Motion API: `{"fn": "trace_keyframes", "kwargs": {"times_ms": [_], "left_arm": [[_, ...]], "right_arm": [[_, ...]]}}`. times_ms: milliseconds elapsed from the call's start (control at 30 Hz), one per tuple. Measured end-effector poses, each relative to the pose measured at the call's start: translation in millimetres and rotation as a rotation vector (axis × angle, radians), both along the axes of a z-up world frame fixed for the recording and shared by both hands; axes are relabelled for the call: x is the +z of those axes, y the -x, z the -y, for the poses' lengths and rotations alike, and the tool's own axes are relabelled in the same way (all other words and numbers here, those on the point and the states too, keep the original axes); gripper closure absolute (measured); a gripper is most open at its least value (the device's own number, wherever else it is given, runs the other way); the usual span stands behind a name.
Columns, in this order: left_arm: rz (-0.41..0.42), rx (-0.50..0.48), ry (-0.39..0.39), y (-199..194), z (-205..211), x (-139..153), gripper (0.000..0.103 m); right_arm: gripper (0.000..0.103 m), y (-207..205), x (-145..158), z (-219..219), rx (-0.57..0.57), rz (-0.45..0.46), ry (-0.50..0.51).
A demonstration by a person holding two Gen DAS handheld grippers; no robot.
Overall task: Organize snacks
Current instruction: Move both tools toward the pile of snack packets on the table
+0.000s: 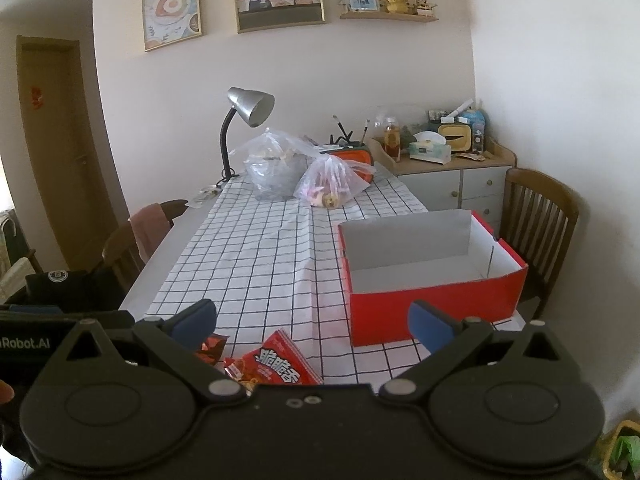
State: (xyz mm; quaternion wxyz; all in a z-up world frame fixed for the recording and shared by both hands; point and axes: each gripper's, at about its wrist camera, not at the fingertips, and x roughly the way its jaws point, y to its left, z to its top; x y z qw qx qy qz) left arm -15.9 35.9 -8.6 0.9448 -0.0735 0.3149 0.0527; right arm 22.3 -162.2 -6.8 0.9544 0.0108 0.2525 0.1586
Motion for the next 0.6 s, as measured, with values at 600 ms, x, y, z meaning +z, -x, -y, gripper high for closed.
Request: {"fn": "trace_keyframes", "kwargs": {"times_ms": [600], "left_arm": [[0.008,-0.010,0.003,1.3,-8.5,1.1,0.005]], "right_arm": [[0.001,-0.3,-0.9,-7.2,0.003,-0.028,0.004]]}}
